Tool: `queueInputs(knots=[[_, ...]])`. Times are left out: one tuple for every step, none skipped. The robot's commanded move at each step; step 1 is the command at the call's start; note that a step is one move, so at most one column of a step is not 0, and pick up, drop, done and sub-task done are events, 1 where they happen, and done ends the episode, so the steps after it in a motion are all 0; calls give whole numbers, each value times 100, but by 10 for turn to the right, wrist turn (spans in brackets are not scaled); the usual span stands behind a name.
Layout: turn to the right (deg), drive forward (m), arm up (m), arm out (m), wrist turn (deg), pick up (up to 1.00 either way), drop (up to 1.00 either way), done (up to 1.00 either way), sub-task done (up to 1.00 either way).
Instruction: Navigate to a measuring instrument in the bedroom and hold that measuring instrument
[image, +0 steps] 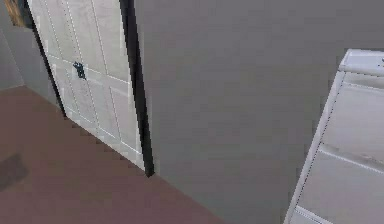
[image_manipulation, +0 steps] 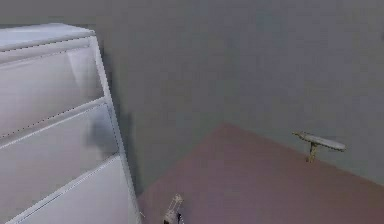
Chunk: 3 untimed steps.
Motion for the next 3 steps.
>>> queueInputs(knots=[[0, 0, 0, 0, 0, 100, 0, 0, 0], [0, 0, 10, 0, 0, 0, 0, 0, 0], [0, 0, 0, 0, 0, 0, 0, 100, 0]])
